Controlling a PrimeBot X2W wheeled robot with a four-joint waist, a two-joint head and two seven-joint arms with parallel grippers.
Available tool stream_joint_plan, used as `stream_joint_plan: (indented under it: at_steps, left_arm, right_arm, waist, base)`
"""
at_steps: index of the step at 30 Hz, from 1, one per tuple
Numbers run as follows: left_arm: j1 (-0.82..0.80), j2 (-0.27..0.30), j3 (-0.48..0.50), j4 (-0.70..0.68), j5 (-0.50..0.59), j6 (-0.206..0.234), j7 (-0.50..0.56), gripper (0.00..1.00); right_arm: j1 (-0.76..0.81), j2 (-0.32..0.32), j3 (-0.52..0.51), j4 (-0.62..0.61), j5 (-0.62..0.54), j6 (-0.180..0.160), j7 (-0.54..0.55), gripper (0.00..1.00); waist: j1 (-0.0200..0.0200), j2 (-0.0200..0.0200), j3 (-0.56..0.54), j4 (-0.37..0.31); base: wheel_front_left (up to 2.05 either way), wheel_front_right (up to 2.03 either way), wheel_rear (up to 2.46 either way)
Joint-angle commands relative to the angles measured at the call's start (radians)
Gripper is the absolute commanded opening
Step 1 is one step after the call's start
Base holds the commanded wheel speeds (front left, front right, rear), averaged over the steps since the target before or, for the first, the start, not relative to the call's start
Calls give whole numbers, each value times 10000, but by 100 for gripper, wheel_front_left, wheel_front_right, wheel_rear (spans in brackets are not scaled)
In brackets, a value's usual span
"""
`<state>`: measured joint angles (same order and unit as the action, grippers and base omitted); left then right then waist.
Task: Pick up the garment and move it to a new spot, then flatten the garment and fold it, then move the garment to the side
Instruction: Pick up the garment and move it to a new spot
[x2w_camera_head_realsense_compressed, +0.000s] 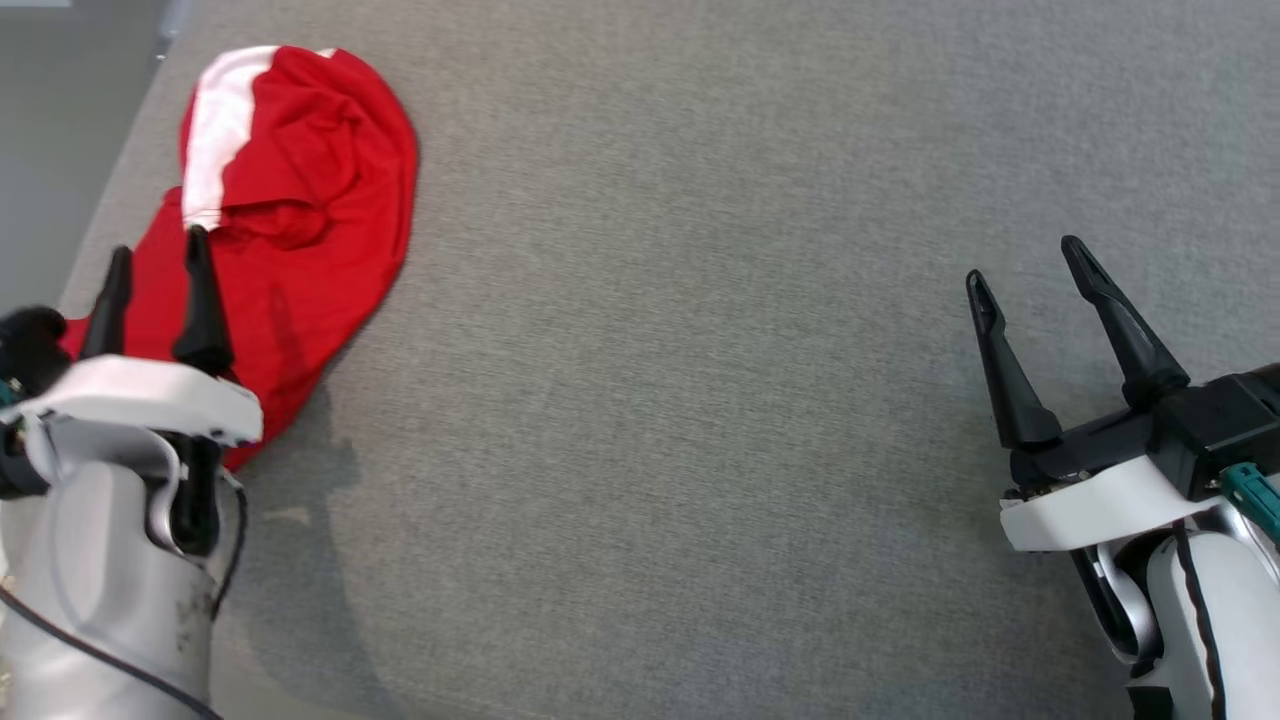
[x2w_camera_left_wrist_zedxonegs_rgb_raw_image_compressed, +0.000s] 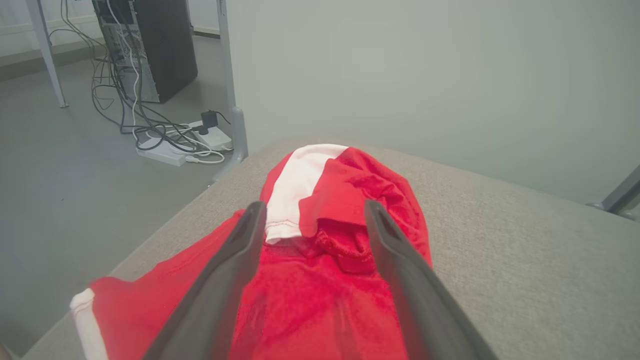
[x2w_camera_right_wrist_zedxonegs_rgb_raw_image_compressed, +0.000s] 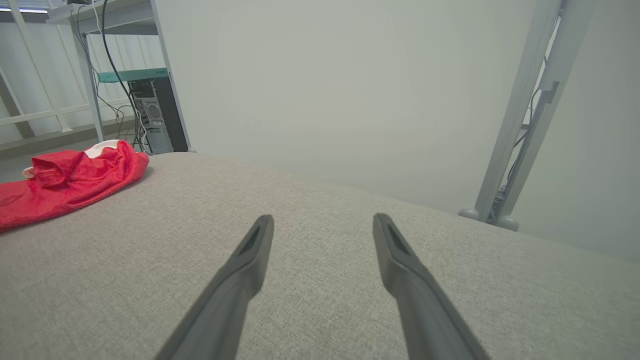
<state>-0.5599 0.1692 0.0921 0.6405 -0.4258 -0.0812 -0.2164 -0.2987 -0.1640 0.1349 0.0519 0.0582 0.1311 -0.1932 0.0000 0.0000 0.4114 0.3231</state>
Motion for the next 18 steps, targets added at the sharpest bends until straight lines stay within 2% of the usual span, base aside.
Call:
stream_joint_plan:
  at_steps: [1,10,11,13,14,15,18]
  left_arm:
    - [-447,171,33,308,-34,20,113,100]
    - [-1966,711,-155,2423,-27,57,985,100]
    - [-2063,754,-168,2633,-44,37,1074,77]
    - [-2230,809,-123,2974,-139,-14,1071,8]
    - [-2230,809,-123,2974,-139,-14,1071,8]
    - [-2282,756,-55,3157,-275,-70,1051,0]
    - [-2352,846,-27,3473,-316,-158,658,0]
  right_arm:
    - [-89,-91,-44,-88,-56,-8,54,100]
    - [-147,10,-246,-324,-1,-8,52,100]
    - [-140,23,-260,-330,-8,-8,34,100]
    - [-147,73,-298,-325,-2,-8,1,100]
    - [-147,73,-298,-325,-2,-8,1,100]
    - [-152,111,-307,-298,13,-8,-11,100]
    - [-193,158,-277,-202,22,-8,-56,100]
  waist:
    - [0,0,346,-368]
    - [0,0,801,-933]
    - [0,0,811,-985]
    - [0,0,827,-1080]
    - [0,0,827,-1080]
    - [0,0,826,-1121]
    - [0,0,785,-1230]
  base:
    - [0,0,0]
    - [0,0,0]
    - [0,0,0]
    - [0,0,0]
    - [0,0,0]
    - [0,0,0]
    - [0,0,0]
